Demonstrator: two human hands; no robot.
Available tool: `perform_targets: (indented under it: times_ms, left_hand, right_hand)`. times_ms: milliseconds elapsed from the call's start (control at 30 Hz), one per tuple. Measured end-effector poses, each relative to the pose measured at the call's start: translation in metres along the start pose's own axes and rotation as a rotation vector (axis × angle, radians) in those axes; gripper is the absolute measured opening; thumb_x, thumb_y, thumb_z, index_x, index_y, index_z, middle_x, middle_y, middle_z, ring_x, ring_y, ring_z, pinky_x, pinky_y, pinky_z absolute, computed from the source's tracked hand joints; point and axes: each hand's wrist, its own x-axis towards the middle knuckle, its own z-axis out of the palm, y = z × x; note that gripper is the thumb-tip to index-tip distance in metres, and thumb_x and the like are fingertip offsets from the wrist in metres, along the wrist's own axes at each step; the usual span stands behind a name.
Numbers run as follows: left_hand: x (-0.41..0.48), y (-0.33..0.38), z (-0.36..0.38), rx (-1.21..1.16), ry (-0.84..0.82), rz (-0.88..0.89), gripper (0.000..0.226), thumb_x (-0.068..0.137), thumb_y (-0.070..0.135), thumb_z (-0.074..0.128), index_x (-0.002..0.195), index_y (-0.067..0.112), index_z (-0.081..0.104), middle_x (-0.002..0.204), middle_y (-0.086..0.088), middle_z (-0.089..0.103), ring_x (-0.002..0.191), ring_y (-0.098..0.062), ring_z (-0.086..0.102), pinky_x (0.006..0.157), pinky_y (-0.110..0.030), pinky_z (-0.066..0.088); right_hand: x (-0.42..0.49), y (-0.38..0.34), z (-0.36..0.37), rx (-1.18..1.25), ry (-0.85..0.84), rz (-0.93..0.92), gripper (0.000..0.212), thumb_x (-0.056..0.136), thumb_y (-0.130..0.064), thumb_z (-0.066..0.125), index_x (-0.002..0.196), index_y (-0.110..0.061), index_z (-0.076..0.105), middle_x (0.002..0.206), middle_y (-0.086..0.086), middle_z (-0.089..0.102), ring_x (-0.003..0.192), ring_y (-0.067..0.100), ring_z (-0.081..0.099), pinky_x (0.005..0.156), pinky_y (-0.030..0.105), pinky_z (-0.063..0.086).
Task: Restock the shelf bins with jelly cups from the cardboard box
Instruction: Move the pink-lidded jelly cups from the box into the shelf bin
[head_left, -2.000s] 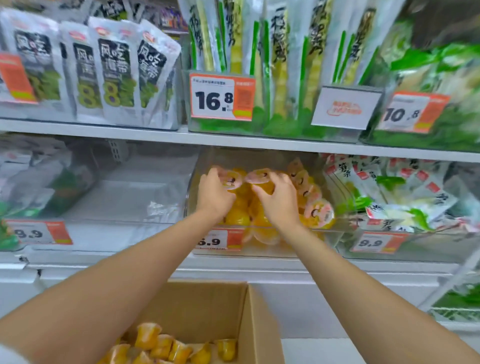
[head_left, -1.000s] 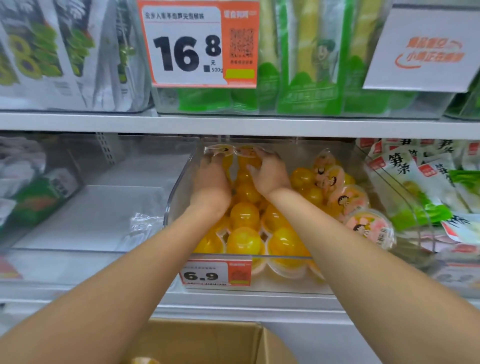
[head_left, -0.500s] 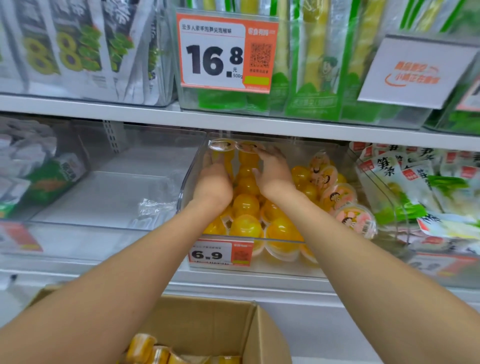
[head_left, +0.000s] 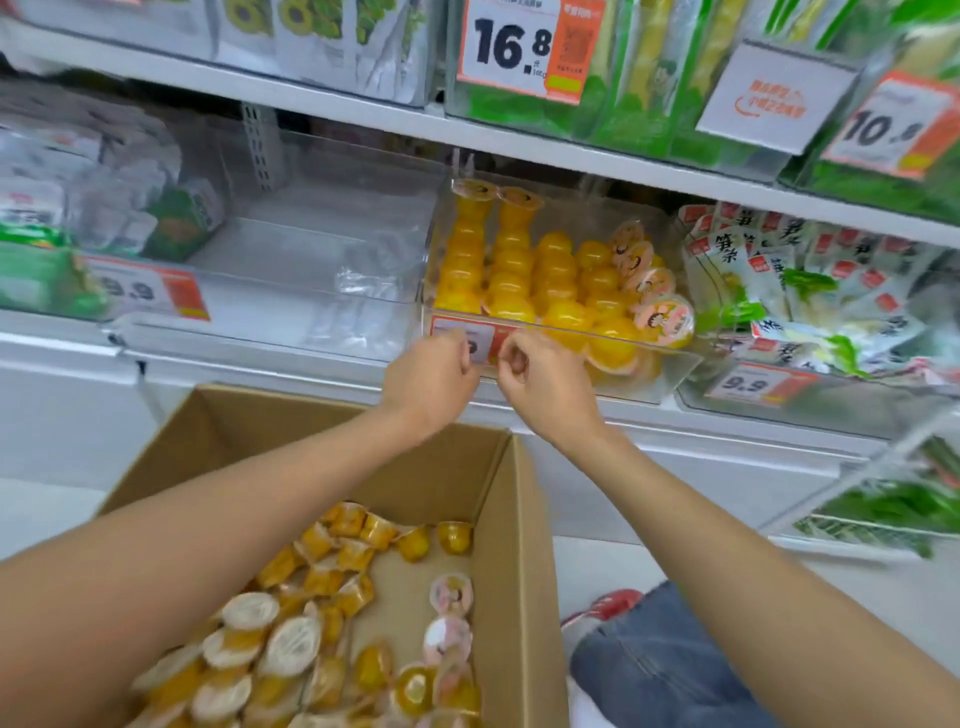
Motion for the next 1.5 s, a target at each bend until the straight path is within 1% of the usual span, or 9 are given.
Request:
perform_targets:
  times_ms: [200,467,567,700,800,933,1167,1367,1500]
  left_hand:
    - [-0.066,-0.108,0.071,0.114,-0.549,-0.271,0.005,0.085,0.024,0.061,0.089,0.022,0.06,0.107,-0.004,0.066,0.105,-0.026,0.062,0.088,-0.032,0.051]
    - [-0.163,-0.206,0.161,0.13,-1.07,-0.473,0.017,0.093,0.018,0.059,0.11,0.02,0.06,0.12,-0.003,0.053,0.109,-0.019,0.053,0.084,-0.022,0.041]
    - [-0.182,-0.219,0.19,0.235,-1.122,-0.313,0.031,0.101,0.027,0.047,0.122,0.006,0.053,0.127,-0.014,0.05,0.114,-0.025,0.052,0.09,-0.028,0.044]
    - [-0.2,-0.222,0.215,0.128,-1.047,-0.408,0.054,0.103,0.038,0.035,0.14,0.0,0.038,0.152,-0.021,0.025,0.142,-0.03,0.025,0.117,-0.035,0.018]
    - [-0.207,-0.227,0.229,0.068,-0.978,-0.544,0.056,0.102,0.047,0.031,0.134,0.005,0.049,0.148,-0.017,0.037,0.147,-0.027,0.011,0.119,-0.038,0.009]
    - [-0.211,-0.229,0.226,-0.036,-0.946,-0.751,0.043,0.098,0.039,0.047,0.121,0.003,0.055,0.135,-0.015,0.05,0.126,-0.031,0.046,0.102,-0.036,0.036]
    - [-0.19,-0.228,0.201,-0.268,-0.866,-0.898,0.04,0.096,0.026,0.055,0.131,0.009,0.048,0.133,-0.008,0.052,0.119,-0.029,0.053,0.099,-0.036,0.046]
    - [-0.17,-0.222,0.167,-0.381,-0.724,-0.945,0.039,0.097,0.023,0.055,0.133,0.01,0.047,0.134,-0.016,0.049,0.117,-0.035,0.054,0.095,-0.046,0.051]
    - [-0.173,-0.219,0.159,-0.513,-0.665,-1.015,0.037,0.099,0.017,0.049,0.136,0.012,0.047,0.135,-0.014,0.047,0.121,-0.035,0.051,0.095,-0.047,0.051]
  right_hand:
    - [-0.078,0.005,0.085,-0.076,-0.68,0.219,0.022,0.089,-0.011,0.051,0.106,-0.017,0.064,0.109,0.005,0.065,0.102,0.024,0.06,0.088,0.035,0.047]
    - [-0.162,0.011,0.217,-0.227,-1.381,0.355,0.041,0.082,-0.007,0.064,0.123,-0.005,0.061,0.11,0.011,0.067,0.101,0.026,0.064,0.08,0.03,0.053]
    - [-0.194,0.021,0.249,-0.277,-1.394,0.5,0.037,0.087,-0.008,0.059,0.124,-0.004,0.06,0.114,0.008,0.063,0.111,0.025,0.059,0.084,0.031,0.05]
    - [-0.25,0.035,0.287,-0.336,-1.323,0.59,0.053,0.091,-0.026,0.05,0.139,-0.005,0.044,0.14,0.015,0.045,0.124,0.031,0.049,0.096,0.035,0.045]
    - [-0.268,0.043,0.301,-0.378,-1.136,0.622,0.051,0.096,-0.033,0.042,0.14,-0.006,0.042,0.136,0.012,0.046,0.12,0.027,0.049,0.096,0.033,0.043]
    - [-0.264,0.031,0.294,-0.415,-1.041,0.581,0.057,0.101,-0.021,0.032,0.151,-0.002,0.011,0.149,0.017,0.028,0.122,0.031,0.048,0.101,0.039,0.037]
    - [-0.238,0.037,0.287,-0.282,-0.919,0.532,0.056,0.088,-0.014,0.06,0.138,-0.012,0.034,0.134,0.009,0.044,0.121,0.027,0.049,0.086,0.036,0.05]
    - [-0.202,0.04,0.272,-0.151,-1.19,0.552,0.045,0.087,-0.008,0.054,0.131,-0.002,0.049,0.133,0.015,0.053,0.123,0.029,0.052,0.098,0.033,0.046]
    - [-0.221,0.032,0.274,-0.148,-1.287,0.606,0.06,0.092,-0.019,0.055,0.146,-0.009,0.031,0.154,0.016,0.024,0.138,0.031,0.035,0.108,0.038,0.039]
